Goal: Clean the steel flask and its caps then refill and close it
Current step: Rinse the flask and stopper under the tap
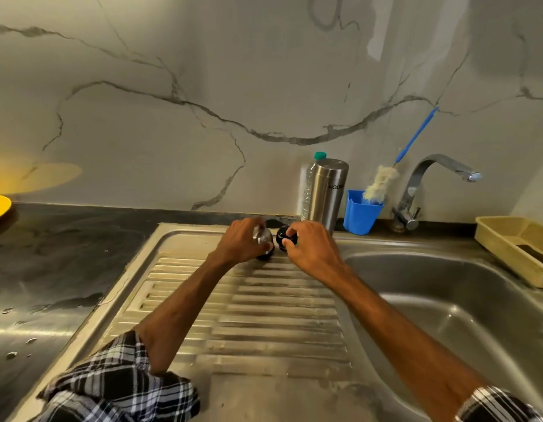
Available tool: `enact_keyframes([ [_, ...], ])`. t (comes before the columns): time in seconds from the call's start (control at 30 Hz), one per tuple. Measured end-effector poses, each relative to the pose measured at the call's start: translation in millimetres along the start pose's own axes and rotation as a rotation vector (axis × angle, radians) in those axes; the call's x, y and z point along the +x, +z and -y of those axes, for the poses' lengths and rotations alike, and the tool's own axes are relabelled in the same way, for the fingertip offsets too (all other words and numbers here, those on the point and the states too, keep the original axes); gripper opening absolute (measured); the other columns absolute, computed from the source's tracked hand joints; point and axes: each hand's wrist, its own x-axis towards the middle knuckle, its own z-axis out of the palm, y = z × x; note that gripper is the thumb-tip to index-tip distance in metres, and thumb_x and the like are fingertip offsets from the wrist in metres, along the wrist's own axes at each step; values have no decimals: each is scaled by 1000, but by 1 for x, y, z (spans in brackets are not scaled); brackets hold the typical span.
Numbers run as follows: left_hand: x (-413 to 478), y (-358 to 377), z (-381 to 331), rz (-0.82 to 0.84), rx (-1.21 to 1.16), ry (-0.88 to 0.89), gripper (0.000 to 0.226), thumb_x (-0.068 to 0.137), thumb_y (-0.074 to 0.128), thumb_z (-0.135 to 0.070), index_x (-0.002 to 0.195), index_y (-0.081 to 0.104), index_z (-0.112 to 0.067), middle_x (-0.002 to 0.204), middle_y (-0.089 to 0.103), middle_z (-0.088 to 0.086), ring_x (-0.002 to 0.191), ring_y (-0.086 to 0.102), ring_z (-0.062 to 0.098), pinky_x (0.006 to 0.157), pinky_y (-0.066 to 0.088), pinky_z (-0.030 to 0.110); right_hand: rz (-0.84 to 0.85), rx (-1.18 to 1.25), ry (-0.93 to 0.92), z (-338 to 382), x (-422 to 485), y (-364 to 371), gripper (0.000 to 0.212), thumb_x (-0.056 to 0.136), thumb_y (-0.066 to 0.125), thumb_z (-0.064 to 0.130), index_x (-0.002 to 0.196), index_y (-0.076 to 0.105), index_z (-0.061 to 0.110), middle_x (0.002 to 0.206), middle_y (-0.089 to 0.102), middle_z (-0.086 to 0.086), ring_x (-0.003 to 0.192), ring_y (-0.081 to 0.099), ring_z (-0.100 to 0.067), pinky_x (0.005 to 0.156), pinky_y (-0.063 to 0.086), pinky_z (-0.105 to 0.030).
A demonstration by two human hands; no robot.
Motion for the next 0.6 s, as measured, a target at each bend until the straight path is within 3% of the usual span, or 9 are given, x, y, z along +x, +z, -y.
enact_keyframes([
  [0.13, -27, -15, -27, -49, -55, 98, 56, 71, 89, -41, 118, 69, -17, 105, 72, -4, 89, 66, 12, 76, 57, 32, 20, 413, 166, -6, -25, -21, 21, 92, 69, 38, 98, 71, 18, 90, 71, 5, 80, 67, -10, 72, 60, -32],
  [0.23, -44, -20, -64, -112, -143, 187, 55, 69, 91, -42, 114, 69, -19, 99, 72, -7, 83, 67, 9, 72, 57, 28, 40, 658, 323, -17, -45, -36, 37, 89, 66, 52, 100, 70, 17, 89, 72, 1, 79, 70, -16, 60, 60, -29],
  [0.33, -47, -12, -103, -129, -247, 263, 58, 69, 92, -41, 113, 63, -17, 96, 69, -7, 83, 65, 7, 71, 57, 26, 131, 877, 465, -35, -55, -54, 52, 86, 63, 63, 97, 72, 13, 92, 75, -5, 90, 70, -22, 74, 61, -33],
  [0.43, -42, 9, -141, -149, -318, 281, 63, 68, 91, -44, 114, 55, -21, 100, 64, -9, 88, 63, 4, 76, 55, 24, 235, 1189, 566, -58, -65, -78, 46, 88, 67, 52, 105, 71, 10, 103, 74, -20, 101, 71, -35, 90, 59, -47],
  [0.5, -35, 27, -162, -151, -335, 283, 64, 67, 90, -50, 111, 51, -24, 101, 59, -9, 89, 59, 6, 76, 51, 23, 212, 1385, 557, -78, -70, -93, 39, 89, 70, 38, 115, 69, 8, 110, 73, -20, 102, 71, -33, 88, 59, -46],
  [0.6, -22, 57, -185, -73, -347, 335, 61, 67, 86, -53, 107, 50, -24, 103, 58, -6, 91, 59, 11, 78, 53, 29, 72, 1415, 565, -116, -72, -107, 43, 87, 74, 28, 121, 68, 3, 108, 74, -15, 85, 71, -22, 85, 60, -41],
])
